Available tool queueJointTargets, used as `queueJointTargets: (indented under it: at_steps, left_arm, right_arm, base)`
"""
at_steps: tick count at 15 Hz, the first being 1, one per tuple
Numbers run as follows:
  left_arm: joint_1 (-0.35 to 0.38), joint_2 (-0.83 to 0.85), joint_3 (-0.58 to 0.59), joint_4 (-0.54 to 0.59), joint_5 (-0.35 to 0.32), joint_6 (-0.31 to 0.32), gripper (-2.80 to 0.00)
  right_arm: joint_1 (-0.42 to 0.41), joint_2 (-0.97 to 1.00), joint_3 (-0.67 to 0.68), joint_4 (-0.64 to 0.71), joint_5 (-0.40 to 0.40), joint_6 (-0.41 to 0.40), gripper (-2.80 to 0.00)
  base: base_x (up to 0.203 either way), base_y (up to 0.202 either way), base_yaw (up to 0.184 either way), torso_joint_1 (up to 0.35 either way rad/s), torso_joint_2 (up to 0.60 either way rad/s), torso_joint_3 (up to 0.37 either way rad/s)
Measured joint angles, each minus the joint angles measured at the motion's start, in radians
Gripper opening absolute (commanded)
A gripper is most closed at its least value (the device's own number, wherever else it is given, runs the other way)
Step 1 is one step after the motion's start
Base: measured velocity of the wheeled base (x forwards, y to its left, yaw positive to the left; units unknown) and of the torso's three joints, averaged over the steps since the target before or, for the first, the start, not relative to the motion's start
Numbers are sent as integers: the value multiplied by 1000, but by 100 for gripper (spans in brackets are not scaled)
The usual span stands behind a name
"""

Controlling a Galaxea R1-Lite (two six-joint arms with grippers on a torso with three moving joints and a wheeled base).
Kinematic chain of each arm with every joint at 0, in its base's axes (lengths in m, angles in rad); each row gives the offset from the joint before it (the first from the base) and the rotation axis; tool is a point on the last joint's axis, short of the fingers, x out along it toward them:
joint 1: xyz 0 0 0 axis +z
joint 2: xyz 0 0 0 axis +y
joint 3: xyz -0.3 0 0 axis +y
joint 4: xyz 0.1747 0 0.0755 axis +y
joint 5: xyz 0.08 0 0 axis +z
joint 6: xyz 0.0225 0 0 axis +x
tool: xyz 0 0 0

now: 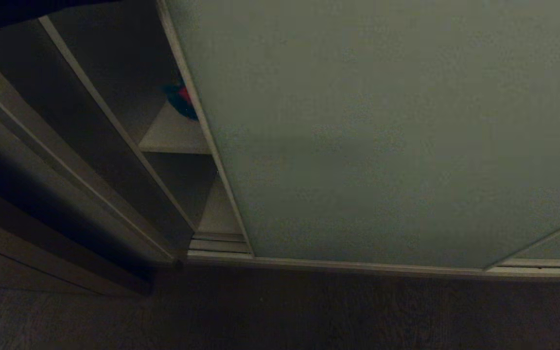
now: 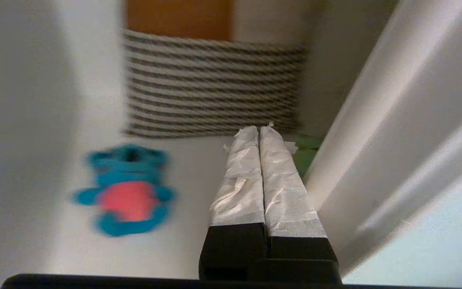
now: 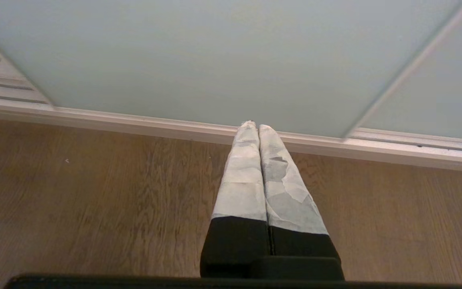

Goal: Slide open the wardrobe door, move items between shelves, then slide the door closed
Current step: Open the door

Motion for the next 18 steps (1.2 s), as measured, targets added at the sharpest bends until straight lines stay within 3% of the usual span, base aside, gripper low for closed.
queueJointTargets:
  at_steps: [7, 10, 14, 16, 18]
  left_arm:
    - [-253, 159, -112, 9, 27, 2, -280]
    - [-323, 223, -177, 10, 99, 6, -280]
    - [-329, 212, -188, 27, 162, 31, -280]
    - [-303, 176, -168, 38, 250, 77, -280]
    - [-265, 121, -107, 64, 295, 91, -280]
  right_arm:
    - [0, 0, 0, 0, 1, 0, -280]
    - [-1, 0, 0, 0, 1, 0, -280]
    - [0, 0, 0, 0, 0, 0, -280]
    - [0, 0, 0, 0, 0, 0, -280]
    - [0, 0, 0, 0, 1, 0, -280]
  base:
    - [0, 0, 0, 0, 0, 0]
    - [0, 0, 0, 0, 0, 0]
    - [0, 0, 0, 0, 0, 0]
    - [0, 0, 0, 0, 0, 0]
    - [0, 0, 0, 0, 0, 0]
